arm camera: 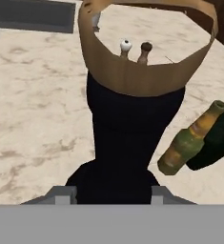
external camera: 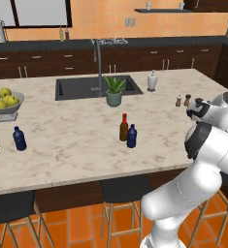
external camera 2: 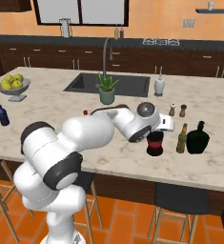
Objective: Move the plastic bottles in the middle to the plastics group, and the glass bottles in the middle to the glass group.
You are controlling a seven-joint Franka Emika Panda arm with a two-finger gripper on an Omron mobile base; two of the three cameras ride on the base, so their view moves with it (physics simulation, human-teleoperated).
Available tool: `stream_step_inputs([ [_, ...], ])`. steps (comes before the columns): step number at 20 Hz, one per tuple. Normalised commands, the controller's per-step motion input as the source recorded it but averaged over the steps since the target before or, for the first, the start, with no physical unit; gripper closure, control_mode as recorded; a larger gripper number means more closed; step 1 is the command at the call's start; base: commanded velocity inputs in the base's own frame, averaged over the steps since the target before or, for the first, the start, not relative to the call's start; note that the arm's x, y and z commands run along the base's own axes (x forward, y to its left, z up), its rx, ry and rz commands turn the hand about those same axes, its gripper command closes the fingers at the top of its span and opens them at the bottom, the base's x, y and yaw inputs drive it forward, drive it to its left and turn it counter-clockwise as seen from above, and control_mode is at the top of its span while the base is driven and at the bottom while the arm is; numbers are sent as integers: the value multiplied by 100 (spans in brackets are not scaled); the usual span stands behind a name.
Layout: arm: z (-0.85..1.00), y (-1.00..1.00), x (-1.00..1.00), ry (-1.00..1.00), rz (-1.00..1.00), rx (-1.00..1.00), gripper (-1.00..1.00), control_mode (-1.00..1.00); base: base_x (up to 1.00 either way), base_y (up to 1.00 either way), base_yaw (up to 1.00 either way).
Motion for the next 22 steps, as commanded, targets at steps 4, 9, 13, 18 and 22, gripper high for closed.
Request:
stream_step_inputs([
  [4, -5, -8, 42, -11, 0, 0, 100, -100, 0, 0, 0],
  [9, -1, -23, 23, -5, 0, 0, 100, -100, 0, 0, 0],
  [13, 0, -26, 0, 0, 0, 0, 100, -100, 0, 0, 0],
  [18, -16, -4, 5, 0, 0, 0, 100, -100, 0, 0, 0],
  [22, -45, 0, 8, 0, 0, 0, 100, -100, 0, 0, 0],
])
